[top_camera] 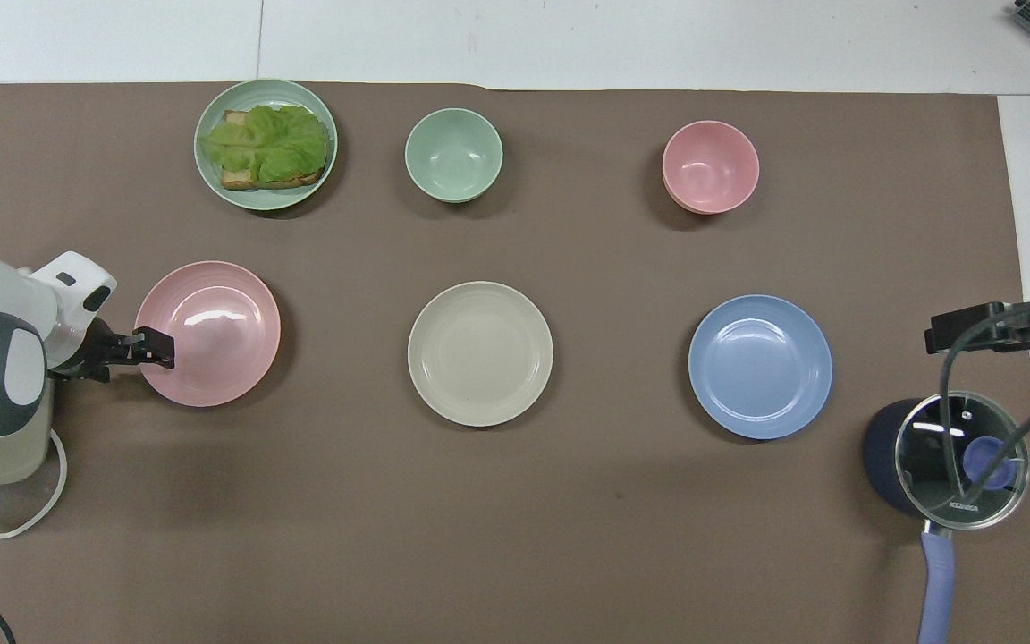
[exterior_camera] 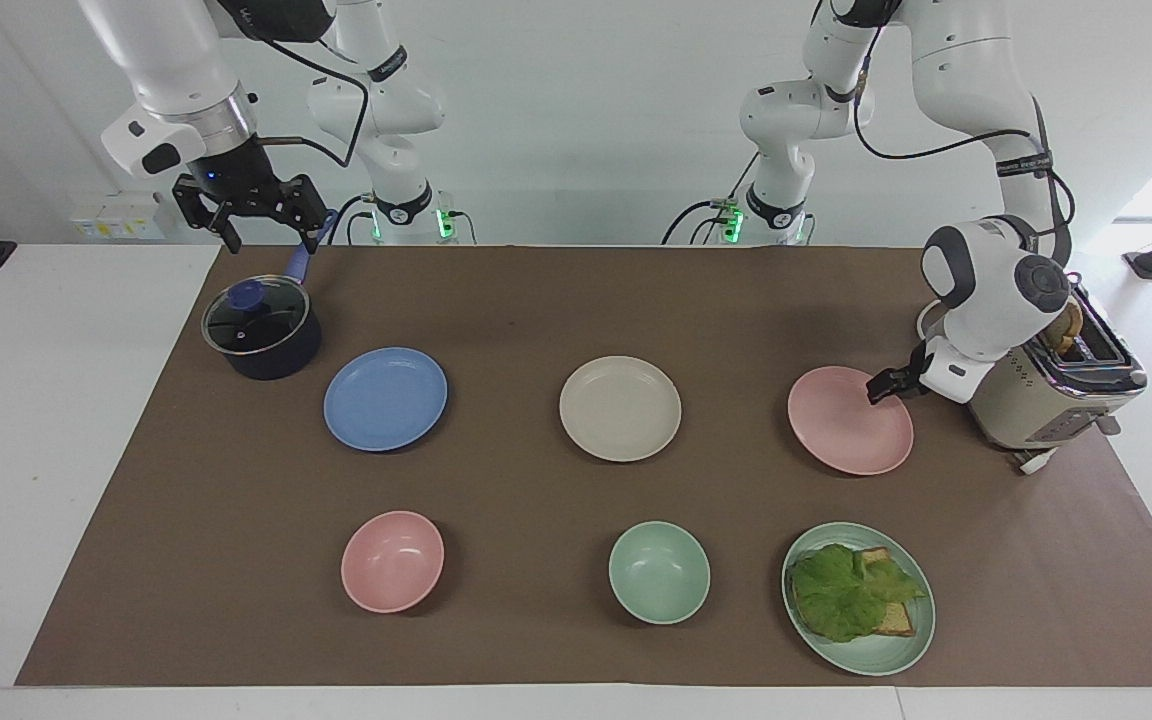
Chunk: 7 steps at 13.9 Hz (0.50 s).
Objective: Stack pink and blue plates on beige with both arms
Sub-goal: 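Reach the left gripper to the pink plate rim and grasp it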
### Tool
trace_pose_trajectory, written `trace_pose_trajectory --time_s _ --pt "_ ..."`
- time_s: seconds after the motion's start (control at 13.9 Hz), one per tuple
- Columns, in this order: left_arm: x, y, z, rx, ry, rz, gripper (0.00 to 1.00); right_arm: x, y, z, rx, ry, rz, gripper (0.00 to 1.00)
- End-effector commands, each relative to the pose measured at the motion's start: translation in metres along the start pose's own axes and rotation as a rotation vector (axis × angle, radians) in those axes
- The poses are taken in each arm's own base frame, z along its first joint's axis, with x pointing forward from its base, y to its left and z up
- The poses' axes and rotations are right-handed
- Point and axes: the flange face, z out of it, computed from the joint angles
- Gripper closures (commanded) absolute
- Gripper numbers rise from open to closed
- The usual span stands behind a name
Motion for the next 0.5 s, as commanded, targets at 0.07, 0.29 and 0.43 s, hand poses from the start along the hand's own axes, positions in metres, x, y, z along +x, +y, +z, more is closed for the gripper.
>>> trace_pose_trajectory --time_s 0.07,0.29,0.43 --pt "-0.0077 0.0056 -0.0046 0.001 0.017 -0.003 0.93 -0.006 0.0007 0.0002 0.023 0.015 0.01 0.0" --pt "-0.0087 0.0047 -0.0053 0.002 0.005 0.0 1.0 -0.0065 0.0007 0.0002 0.023 0.015 0.01 0.0" --pt "-0.0087 0.0066 -0.0091 0.003 -0.021 0.005 1.0 -0.0065 0.0007 0.0002 0.023 0.015 0.01 0.0"
